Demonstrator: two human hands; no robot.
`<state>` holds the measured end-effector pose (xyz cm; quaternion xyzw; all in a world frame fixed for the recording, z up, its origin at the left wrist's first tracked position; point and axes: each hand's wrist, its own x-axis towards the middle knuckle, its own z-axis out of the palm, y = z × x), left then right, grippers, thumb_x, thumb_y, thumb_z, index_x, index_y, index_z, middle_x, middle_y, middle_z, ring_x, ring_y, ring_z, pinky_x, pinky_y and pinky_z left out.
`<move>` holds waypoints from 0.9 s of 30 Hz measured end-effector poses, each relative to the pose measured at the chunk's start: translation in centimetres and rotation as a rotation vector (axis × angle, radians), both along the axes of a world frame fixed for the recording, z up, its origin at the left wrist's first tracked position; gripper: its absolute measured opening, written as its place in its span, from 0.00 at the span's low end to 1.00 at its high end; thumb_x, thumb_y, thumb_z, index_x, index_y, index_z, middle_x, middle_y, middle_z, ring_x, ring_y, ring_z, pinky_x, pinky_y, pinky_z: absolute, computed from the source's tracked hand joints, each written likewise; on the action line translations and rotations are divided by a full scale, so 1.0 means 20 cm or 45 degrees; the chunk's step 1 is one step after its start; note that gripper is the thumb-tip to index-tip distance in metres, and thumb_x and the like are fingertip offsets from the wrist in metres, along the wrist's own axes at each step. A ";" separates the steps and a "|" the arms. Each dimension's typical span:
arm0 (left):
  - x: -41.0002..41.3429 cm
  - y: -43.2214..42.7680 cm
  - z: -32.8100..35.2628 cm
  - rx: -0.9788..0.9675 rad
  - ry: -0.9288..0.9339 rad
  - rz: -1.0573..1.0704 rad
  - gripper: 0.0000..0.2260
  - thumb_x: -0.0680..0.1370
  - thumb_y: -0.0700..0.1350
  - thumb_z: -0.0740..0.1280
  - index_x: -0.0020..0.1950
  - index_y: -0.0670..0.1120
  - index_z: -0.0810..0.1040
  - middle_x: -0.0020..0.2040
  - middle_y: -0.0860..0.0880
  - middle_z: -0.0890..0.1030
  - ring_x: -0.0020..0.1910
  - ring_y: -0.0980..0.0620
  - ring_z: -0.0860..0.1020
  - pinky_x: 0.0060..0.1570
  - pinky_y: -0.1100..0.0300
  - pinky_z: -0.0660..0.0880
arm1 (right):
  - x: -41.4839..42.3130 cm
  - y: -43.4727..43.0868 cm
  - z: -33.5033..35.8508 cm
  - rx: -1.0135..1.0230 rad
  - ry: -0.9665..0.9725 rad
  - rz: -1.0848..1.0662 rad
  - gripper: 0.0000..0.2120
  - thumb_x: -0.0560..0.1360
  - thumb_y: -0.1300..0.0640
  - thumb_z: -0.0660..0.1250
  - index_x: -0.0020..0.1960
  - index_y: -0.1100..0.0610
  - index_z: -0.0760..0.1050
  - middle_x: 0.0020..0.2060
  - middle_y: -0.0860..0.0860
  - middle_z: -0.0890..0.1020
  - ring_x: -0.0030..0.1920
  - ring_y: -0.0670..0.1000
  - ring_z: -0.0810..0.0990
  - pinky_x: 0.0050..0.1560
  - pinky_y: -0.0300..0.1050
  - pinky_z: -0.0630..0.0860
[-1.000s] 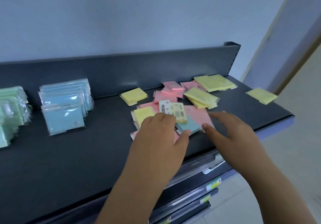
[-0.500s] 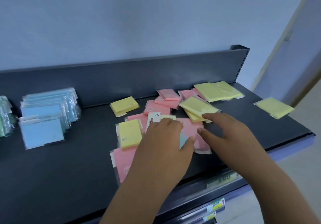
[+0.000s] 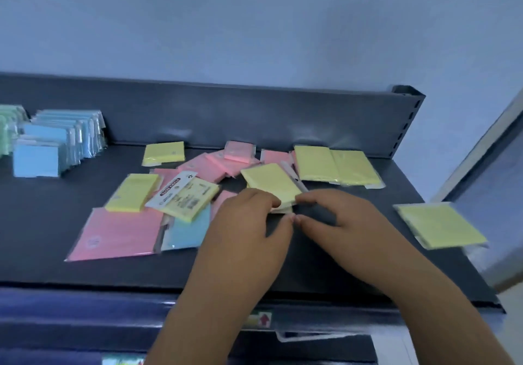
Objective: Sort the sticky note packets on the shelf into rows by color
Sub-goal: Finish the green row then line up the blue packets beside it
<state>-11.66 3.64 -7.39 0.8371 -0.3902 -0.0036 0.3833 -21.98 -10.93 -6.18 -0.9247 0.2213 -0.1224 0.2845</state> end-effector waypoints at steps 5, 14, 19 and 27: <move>-0.11 0.08 0.04 -0.108 0.047 0.451 0.07 0.80 0.51 0.67 0.53 0.51 0.82 0.51 0.56 0.81 0.51 0.54 0.77 0.48 0.57 0.72 | 0.14 0.01 0.08 0.087 0.017 0.276 0.17 0.79 0.44 0.68 0.67 0.43 0.78 0.63 0.38 0.79 0.63 0.41 0.76 0.58 0.37 0.71; -0.20 0.21 0.07 0.208 0.267 0.980 0.14 0.81 0.58 0.63 0.51 0.47 0.72 0.45 0.51 0.77 0.45 0.47 0.73 0.39 0.54 0.68 | 0.48 0.22 0.15 0.006 0.285 0.650 0.09 0.81 0.51 0.61 0.55 0.51 0.79 0.51 0.49 0.83 0.52 0.53 0.80 0.53 0.48 0.77; -0.21 0.16 0.12 -0.060 0.479 0.963 0.09 0.80 0.57 0.65 0.47 0.56 0.67 0.39 0.59 0.73 0.38 0.61 0.71 0.35 0.65 0.68 | 0.59 0.23 0.07 0.155 0.203 0.537 0.05 0.77 0.56 0.61 0.47 0.49 0.75 0.42 0.49 0.82 0.45 0.52 0.81 0.40 0.48 0.76; -0.11 0.16 0.06 -0.098 0.284 1.132 0.15 0.80 0.52 0.67 0.36 0.47 0.79 0.30 0.51 0.76 0.31 0.51 0.73 0.32 0.56 0.69 | 0.63 0.20 0.08 0.466 0.207 0.332 0.09 0.74 0.58 0.69 0.52 0.56 0.84 0.48 0.56 0.86 0.50 0.57 0.85 0.45 0.49 0.80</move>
